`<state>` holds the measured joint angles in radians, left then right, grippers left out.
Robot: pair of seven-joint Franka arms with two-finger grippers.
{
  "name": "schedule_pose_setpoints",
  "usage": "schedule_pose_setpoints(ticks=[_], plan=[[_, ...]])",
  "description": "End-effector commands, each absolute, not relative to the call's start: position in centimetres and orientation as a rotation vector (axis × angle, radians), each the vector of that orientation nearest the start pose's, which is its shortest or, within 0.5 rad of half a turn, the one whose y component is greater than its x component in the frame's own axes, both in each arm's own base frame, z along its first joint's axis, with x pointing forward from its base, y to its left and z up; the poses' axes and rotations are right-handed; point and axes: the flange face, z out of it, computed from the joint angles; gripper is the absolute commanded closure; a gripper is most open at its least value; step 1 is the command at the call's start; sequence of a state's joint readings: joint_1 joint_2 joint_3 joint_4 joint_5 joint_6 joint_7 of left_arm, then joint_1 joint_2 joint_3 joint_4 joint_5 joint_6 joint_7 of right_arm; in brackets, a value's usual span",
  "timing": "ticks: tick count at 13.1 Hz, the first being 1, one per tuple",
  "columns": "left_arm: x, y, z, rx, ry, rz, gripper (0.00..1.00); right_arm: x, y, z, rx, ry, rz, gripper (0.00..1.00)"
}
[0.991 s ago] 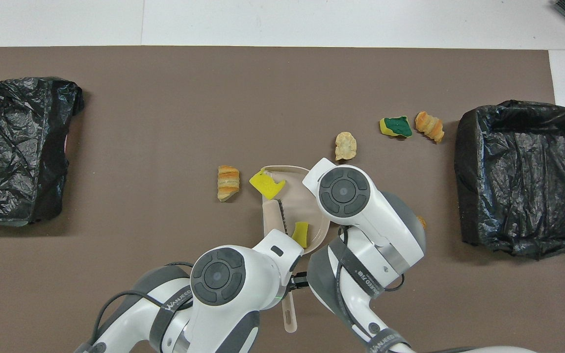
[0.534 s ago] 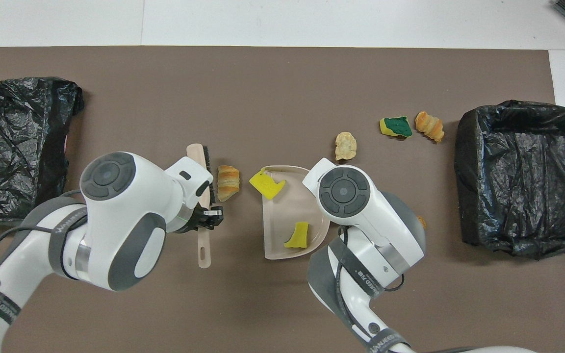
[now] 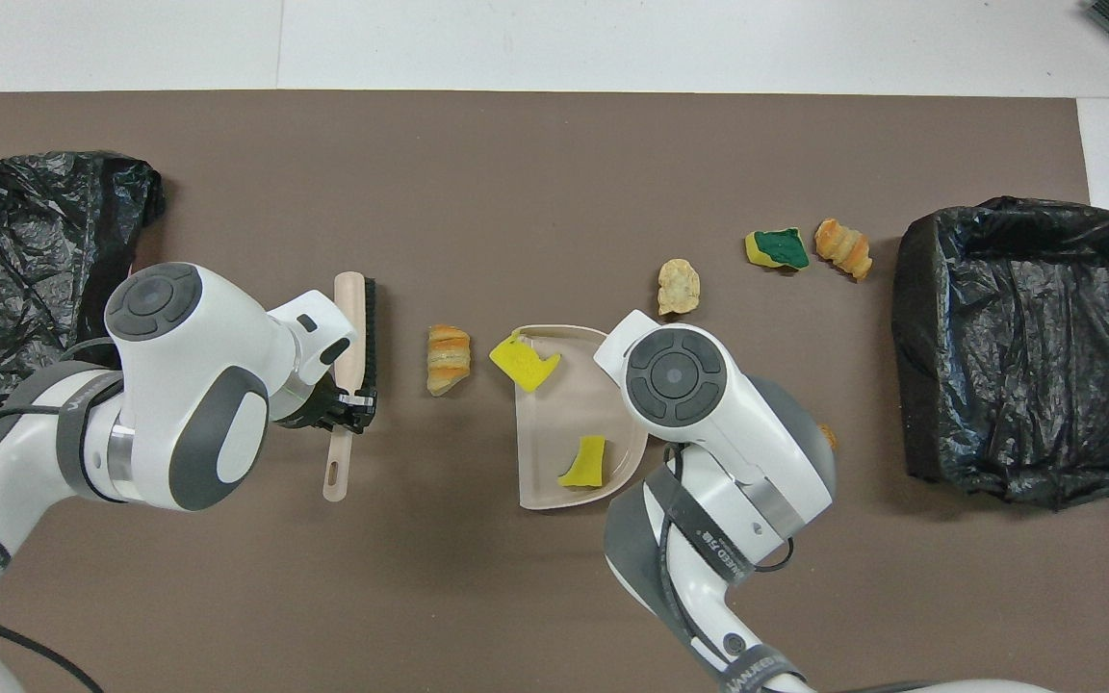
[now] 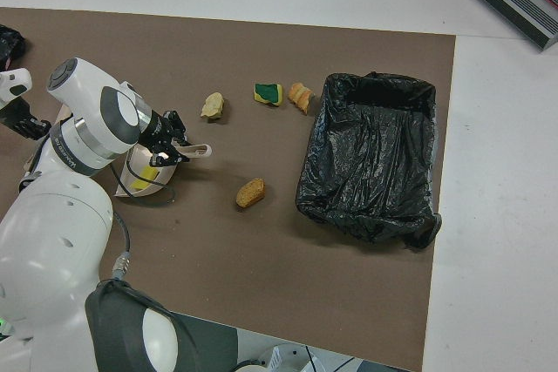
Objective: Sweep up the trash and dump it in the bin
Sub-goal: 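Sweep the remaining crumb into the dustpan with the left gripper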
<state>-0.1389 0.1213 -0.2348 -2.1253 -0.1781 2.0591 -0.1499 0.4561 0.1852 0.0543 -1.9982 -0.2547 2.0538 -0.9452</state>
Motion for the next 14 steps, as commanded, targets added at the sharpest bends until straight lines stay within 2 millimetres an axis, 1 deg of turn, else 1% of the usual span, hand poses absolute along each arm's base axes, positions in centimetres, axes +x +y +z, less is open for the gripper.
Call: schedule_pose_setpoints(ticks=[1, 2, 3, 4, 5, 6, 7, 8, 10, 12, 13, 14], plan=[[46.5, -26.9, 35.0, -3.242, 0.368, 0.315, 1.0, 50.9, 27.1, 35.4, 2.087, 2.075, -0.224, 1.0], [45.2, -28.9, 35.2, -3.235, 0.433, 0.304, 1.0, 50.9, 27.1, 35.4, 2.087, 2.075, -0.224, 1.0], [44.1, -30.2, 35.4, -3.23, 0.467, 0.305, 1.0, 50.9, 27.1, 35.4, 2.087, 2.075, -0.224, 1.0], [42.7, -32.0, 35.7, -3.244, 0.484, 0.321, 1.0, 50.9, 27.1, 35.4, 2.086, 2.076, -0.222, 1.0], [41.9, -33.1, 35.9, -3.255, 0.472, 0.334, 1.0, 50.9, 27.1, 35.4, 2.087, 2.075, -0.224, 1.0], [41.6, -34.3, 36.3, -3.261, 0.457, 0.329, 1.0, 50.9, 27.1, 35.4, 2.087, 2.075, -0.224, 1.0], [42.0, -34.7, 36.8, -3.275, 0.411, 0.319, 1.0, 50.9, 27.1, 35.4, 2.087, 2.075, -0.224, 1.0], [42.1, -34.6, 37.2, -3.278, 0.374, 0.319, 1.0, 50.8, 27.2, 35.4, 2.085, 2.077, -0.224, 1.0], [42.7, -33.7, 38.2, -3.291, 0.316, 0.301, 1.0, 50.8, 27.1, 35.3, 2.1, 2.067, -0.227, 1.0], [42.1, -33.5, 38.7, -3.262, 0.104, 0.336, 1.0, 50.9, 26.9, 35.4, 2.116, 2.061, -0.235, 1.0], [42.1, -33.0, 38.8, -3.25, 0.073, 0.339, 1.0, 51.2, 26.4, 35.9, 2.124, 2.052, -0.23, 1.0], [42.0, -32.7, 39.4, -3.232, 0.077, 0.319, 1.0, 51.5, 25.9, 36.6, 2.14, 2.044, -0.214, 1.0]])
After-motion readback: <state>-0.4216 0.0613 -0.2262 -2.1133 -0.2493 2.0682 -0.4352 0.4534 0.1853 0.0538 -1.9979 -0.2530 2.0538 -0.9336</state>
